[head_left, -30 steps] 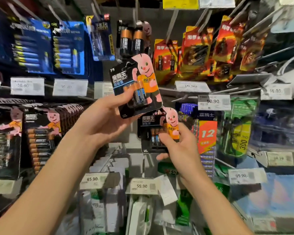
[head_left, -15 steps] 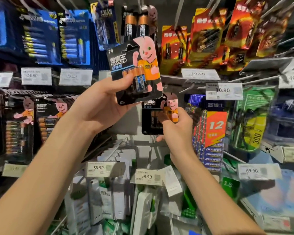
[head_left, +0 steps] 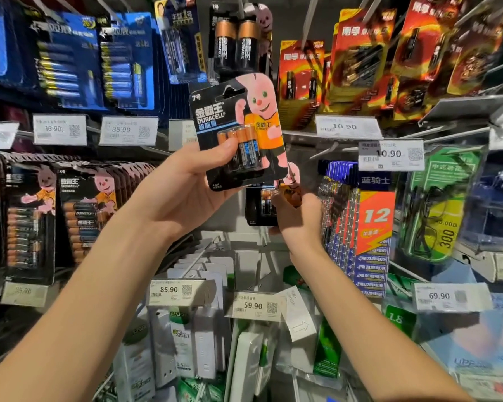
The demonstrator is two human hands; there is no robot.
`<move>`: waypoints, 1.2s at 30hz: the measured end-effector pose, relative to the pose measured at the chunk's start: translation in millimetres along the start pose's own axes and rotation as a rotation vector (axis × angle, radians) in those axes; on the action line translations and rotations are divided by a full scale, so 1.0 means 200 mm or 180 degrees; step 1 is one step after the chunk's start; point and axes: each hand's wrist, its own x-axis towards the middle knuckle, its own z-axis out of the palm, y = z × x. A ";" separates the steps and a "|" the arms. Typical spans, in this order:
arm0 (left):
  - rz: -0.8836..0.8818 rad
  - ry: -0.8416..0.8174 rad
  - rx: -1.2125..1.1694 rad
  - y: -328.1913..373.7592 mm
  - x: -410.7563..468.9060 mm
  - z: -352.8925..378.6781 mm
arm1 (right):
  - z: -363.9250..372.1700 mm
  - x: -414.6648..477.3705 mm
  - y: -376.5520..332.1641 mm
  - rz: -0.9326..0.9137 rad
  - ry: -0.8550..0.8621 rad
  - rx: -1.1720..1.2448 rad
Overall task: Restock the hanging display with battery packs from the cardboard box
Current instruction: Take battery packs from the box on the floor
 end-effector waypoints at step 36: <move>0.0362 0.0448 0.1653 -0.07 0.05 0.11 | -0.29 -0.32 0.03 0.0153 -0.0507 0.0431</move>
